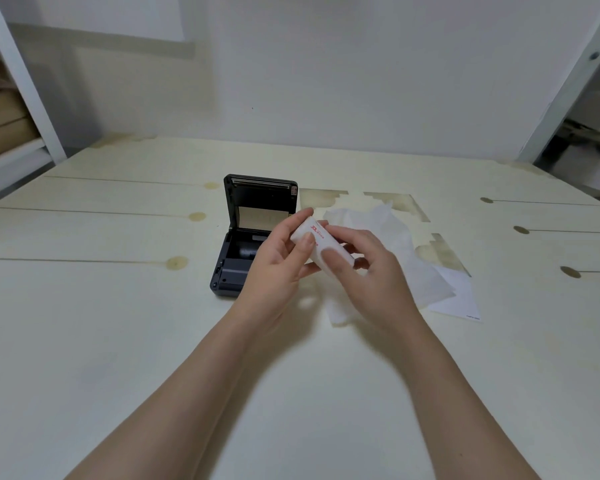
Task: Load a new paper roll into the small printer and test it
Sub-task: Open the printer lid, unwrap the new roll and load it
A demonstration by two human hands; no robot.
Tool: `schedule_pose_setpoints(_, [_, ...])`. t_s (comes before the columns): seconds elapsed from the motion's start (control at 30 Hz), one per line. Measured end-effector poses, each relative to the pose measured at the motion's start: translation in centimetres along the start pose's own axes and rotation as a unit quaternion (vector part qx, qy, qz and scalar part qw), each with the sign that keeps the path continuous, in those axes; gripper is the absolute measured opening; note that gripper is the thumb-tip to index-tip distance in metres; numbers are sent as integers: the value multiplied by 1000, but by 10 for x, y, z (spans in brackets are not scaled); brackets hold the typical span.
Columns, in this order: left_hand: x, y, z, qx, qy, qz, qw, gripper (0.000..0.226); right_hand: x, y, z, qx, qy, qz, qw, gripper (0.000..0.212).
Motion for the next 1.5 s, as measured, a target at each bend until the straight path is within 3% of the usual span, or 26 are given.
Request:
schedule_pose_setpoints(0.27, [1, 5, -4, 50, -14, -5, 999, 50, 7, -6, 6, 32, 96, -68, 993, 35])
schedule_pose_setpoints(0.53, [12, 22, -27, -49, -46, 13, 998, 55, 12, -14, 21, 64, 161, -106, 979, 33])
schedule_pose_setpoints(0.77, [25, 53, -43, -61, -51, -15, 997, 56, 8, -35, 35, -7, 112, -78, 991, 24])
schedule_pose_setpoints(0.97, [28, 67, -55, -81, -60, -41, 994, 72, 7, -60, 52, -8, 41, 25, 999, 58])
schedule_pose_setpoints(1.1, [29, 64, -61, -109, -75, -32, 991, 73, 3, -67, 48, -126, -12, 28, 992, 71])
schedule_pose_setpoints(1.2, [27, 69, -59, -195, -33, -18, 980, 69, -1, -66, 40, -238, -45, 3, 970, 65])
schedule_pose_setpoints(1.3, [26, 75, -56, -191, -2, 16, 981, 53, -5, -60, 39, -309, -63, -2, 949, 56])
schedule_pose_setpoints(1.5, [6, 82, -68, -227, -31, 2, 973, 38, -23, -55, 39, -170, -63, 2, 983, 40])
Point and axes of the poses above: each hand's wrist, its own x-axis away from the middle knuckle, its own y-axis out of the back of the hand, z = x × y, the point moved 3 cm from there along -x, towards the middle knuckle, and after that the axes turned 1 degree about -x, right-handed, at the moved point
